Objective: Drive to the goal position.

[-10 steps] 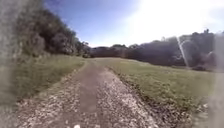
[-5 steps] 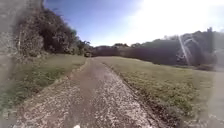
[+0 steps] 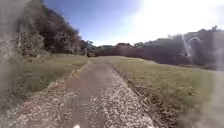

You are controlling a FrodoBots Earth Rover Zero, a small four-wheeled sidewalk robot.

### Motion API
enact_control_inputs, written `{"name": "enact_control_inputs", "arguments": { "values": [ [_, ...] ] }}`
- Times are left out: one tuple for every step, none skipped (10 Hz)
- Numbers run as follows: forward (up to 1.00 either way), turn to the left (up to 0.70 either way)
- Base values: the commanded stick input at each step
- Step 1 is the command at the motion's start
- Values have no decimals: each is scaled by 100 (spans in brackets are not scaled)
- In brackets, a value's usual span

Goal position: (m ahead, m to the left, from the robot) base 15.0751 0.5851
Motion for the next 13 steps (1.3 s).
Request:
{"name": "enact_control_inputs", "arguments": {
  "values": [
    [70,0],
    [70,0],
    [70,0],
    [70,11],
    [70,23],
    [70,30],
    [70,32],
    [70,30],
    [70,11],
    [70,0],
    [70,0],
    [70,0],
    [70,0]
  ]
}}
